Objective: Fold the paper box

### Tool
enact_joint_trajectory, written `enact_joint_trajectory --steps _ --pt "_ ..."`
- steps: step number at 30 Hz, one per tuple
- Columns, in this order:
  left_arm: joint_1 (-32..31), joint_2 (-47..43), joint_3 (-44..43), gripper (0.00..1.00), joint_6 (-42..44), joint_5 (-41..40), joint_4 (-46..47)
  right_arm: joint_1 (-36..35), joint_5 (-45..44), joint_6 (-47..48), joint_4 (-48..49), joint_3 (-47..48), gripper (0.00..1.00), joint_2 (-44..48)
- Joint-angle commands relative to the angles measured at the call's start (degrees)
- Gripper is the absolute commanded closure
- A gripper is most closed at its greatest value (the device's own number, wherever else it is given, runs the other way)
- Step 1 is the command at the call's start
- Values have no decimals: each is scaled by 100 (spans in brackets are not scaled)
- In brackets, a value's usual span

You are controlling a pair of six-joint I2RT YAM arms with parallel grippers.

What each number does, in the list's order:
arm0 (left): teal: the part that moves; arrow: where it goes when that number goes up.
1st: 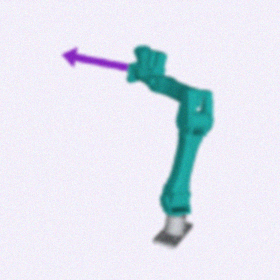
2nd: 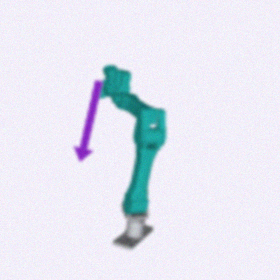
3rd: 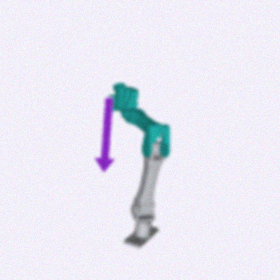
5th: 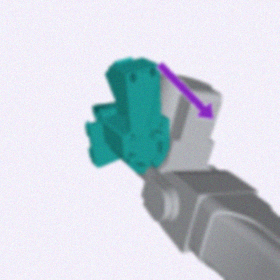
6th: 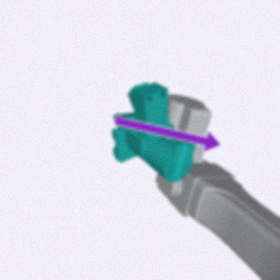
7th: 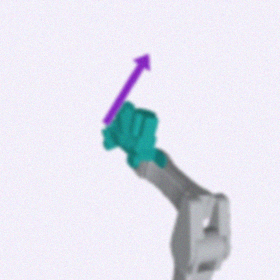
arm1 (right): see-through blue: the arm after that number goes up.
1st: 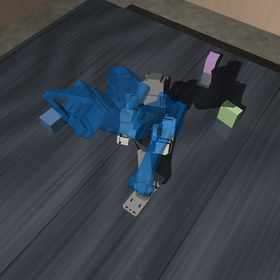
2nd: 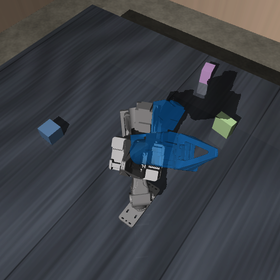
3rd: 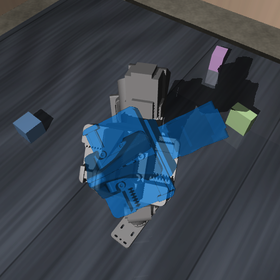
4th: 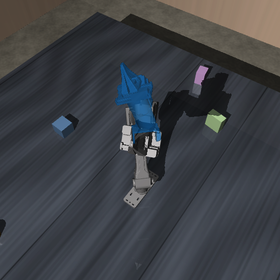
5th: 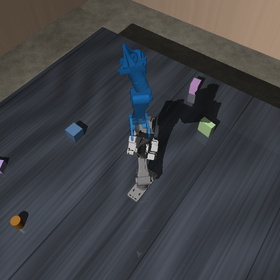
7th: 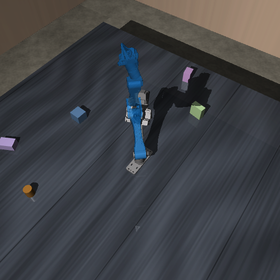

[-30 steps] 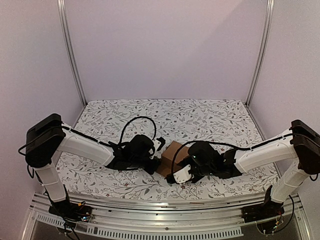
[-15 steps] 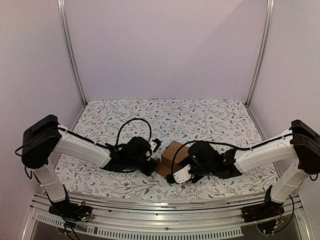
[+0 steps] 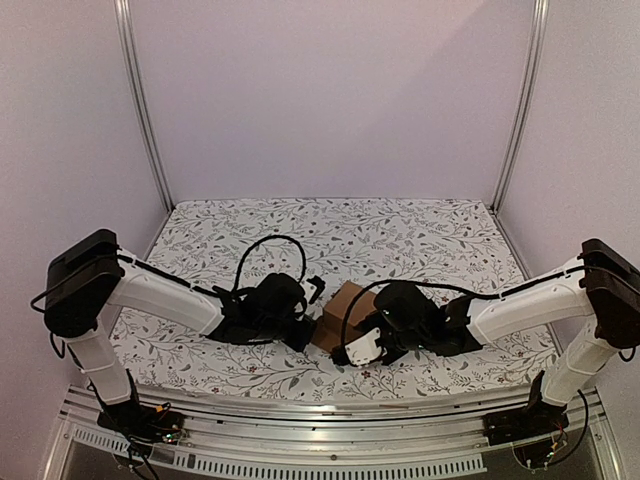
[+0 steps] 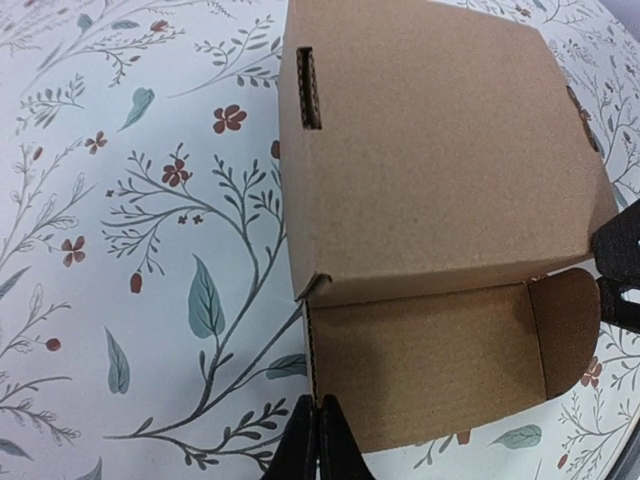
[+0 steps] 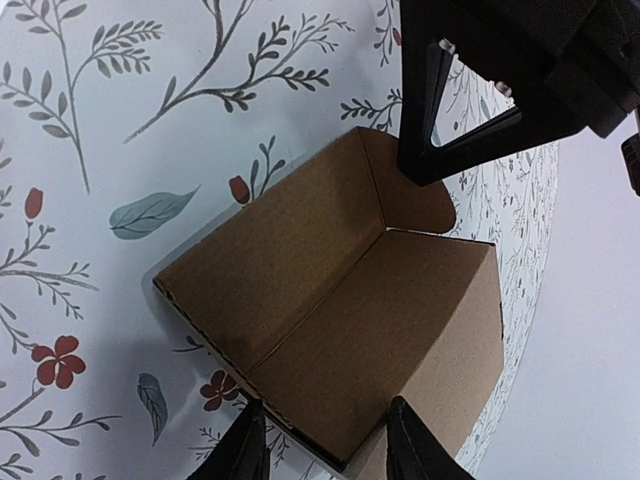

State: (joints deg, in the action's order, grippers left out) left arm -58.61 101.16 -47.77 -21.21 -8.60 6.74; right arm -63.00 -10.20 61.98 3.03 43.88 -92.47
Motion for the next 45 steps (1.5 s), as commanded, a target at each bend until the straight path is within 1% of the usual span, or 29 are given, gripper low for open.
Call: enact_joint_trajectory --steps 1,11,18,24,28,38,45 --pt "-131 97 -166 99 124 -84 -45 -38 24 -89 -250 86 60 -123" --pt "-163 107 -192 100 122 -236 -133 -55 -20 -128 -274 119 60 -156" --pt "-309 -1 280 99 251 -484 486 -48 -31 -201 -294 184 61 -196" --pt "-350 95 146 100 196 -783 427 -59 -41 -264 -486 291 61 -275" --pt "-344 119 100 100 188 -847 447 -58 -121 -349 -524 356 61 -323" --pt "-344 76 167 100 250 -819 547 -63 -110 -381 -548 376 61 -364" --pt "-357 79 13 100 356 -827 389 -55 0 -337 -624 367 61 -369"
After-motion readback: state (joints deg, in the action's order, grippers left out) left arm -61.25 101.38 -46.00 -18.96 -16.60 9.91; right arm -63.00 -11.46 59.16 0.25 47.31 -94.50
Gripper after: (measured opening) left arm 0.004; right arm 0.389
